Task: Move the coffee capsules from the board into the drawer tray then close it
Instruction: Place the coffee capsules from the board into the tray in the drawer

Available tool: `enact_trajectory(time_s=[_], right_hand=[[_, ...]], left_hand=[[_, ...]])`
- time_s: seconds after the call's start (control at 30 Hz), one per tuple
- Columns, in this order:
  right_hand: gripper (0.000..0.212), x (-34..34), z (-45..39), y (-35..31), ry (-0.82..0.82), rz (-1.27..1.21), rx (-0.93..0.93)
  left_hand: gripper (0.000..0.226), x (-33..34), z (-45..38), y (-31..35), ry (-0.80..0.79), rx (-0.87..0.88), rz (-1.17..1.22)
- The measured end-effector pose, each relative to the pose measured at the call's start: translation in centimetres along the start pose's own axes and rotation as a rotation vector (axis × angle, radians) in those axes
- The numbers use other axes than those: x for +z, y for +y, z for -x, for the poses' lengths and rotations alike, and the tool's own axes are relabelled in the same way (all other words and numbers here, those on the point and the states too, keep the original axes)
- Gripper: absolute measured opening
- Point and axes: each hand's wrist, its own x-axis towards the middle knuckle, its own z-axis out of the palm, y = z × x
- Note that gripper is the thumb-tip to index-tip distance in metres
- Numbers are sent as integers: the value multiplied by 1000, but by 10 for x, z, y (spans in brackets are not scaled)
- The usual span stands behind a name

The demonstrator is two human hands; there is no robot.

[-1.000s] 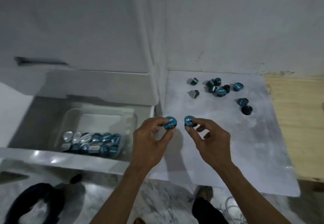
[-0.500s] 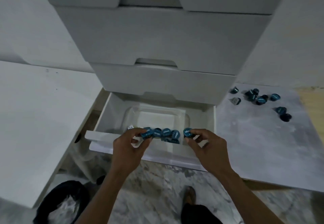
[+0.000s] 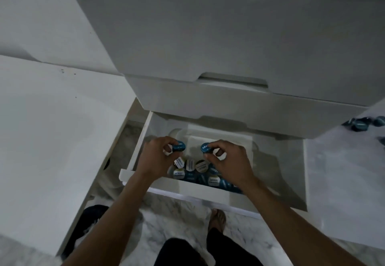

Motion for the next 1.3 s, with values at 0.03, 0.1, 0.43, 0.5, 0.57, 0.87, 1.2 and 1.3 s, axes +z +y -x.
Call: enact_trajectory(time_s=[0.03,0.1,0.43,0.5,0.57,0.87,1.2,1.3], right_hand=[[19,6,-5,0,-22,17,7],[21,15,-15,2,-74,56,40],[24,42,-41,11,-223,173,155],[21,45,-43,14,-238,172,156],[20,46,-42,15,-253,178,148],[22,43,-40,12,-287,153,156],[22,50,-43,10,-313,146,160],[21,48,-41,8,-286,163,160]], left_hand=[[22,1,-6,-1,-39,4,-9],[23,3,-18,-2,-118,25,-12],[15,26,-59,-20,-376,107,-91],[15,29,-61,-21,-384,124,-98],[15,31,-63,-21,-393,132,-119],[22,30,-67,-27,-443,158,-230],[20,31,-65,-30,-448,145,-279],[17,26,-64,-30,-441,171,-253]])
